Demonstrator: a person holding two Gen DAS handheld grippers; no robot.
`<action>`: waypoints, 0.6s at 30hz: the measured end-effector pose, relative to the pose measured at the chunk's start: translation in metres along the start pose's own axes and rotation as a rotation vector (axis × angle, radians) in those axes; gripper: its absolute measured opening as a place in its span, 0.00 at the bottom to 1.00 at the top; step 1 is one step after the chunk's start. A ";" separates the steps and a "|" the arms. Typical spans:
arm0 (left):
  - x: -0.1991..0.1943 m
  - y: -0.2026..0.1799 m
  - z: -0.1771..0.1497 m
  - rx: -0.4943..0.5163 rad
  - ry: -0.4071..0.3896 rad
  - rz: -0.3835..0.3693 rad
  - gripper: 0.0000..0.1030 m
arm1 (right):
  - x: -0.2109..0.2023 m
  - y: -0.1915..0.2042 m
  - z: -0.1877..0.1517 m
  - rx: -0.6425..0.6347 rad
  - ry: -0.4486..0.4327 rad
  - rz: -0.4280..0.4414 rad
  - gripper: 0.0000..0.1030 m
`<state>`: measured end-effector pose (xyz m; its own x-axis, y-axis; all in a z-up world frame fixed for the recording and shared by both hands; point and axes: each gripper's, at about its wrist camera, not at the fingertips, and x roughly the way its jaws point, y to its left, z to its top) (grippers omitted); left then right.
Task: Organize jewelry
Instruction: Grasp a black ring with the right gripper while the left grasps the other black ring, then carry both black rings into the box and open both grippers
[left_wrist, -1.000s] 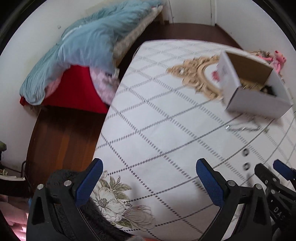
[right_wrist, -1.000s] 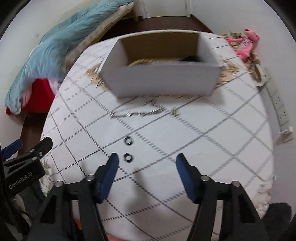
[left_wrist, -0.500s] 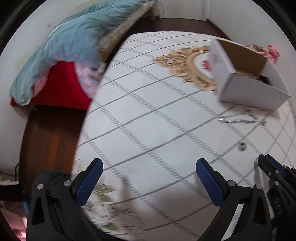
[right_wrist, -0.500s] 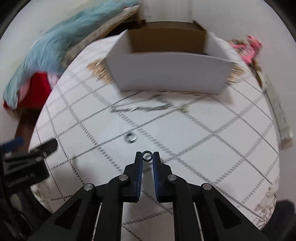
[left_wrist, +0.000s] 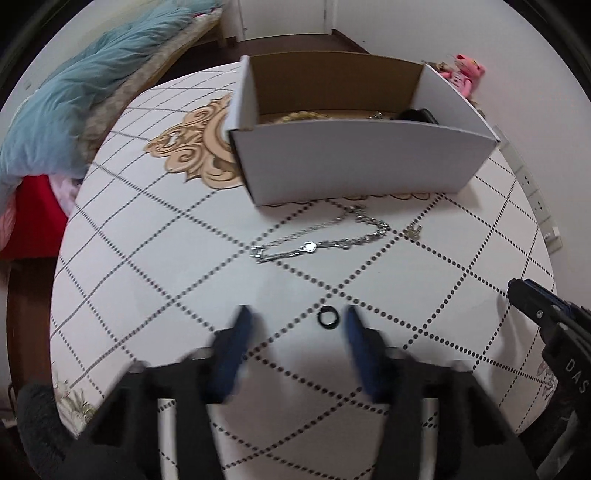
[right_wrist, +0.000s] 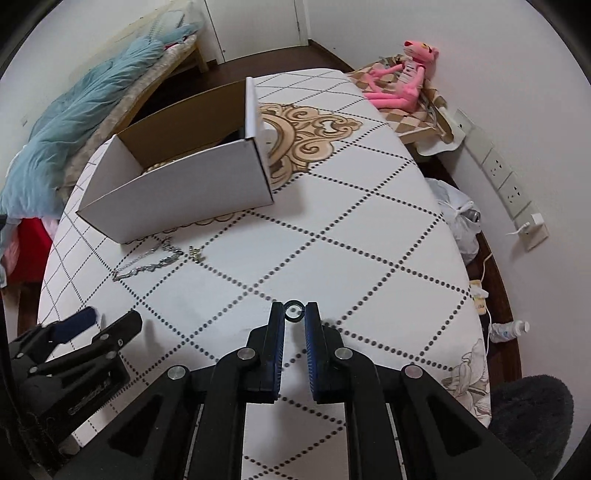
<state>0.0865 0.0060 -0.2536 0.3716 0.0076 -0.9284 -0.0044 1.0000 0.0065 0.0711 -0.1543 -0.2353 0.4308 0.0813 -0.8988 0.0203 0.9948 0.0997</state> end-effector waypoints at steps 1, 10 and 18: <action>-0.001 -0.001 0.000 0.002 -0.017 -0.014 0.26 | 0.003 0.001 0.001 0.001 0.001 -0.002 0.11; -0.004 -0.001 0.001 0.015 -0.048 -0.053 0.10 | 0.010 -0.005 -0.004 0.001 0.006 -0.003 0.11; -0.058 0.012 0.036 -0.033 -0.131 -0.163 0.10 | -0.021 0.000 0.028 0.012 -0.040 0.098 0.11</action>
<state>0.0986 0.0173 -0.1863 0.4876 -0.1522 -0.8597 0.0364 0.9874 -0.1541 0.0871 -0.1572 -0.2049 0.4671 0.1758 -0.8666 -0.0132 0.9813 0.1920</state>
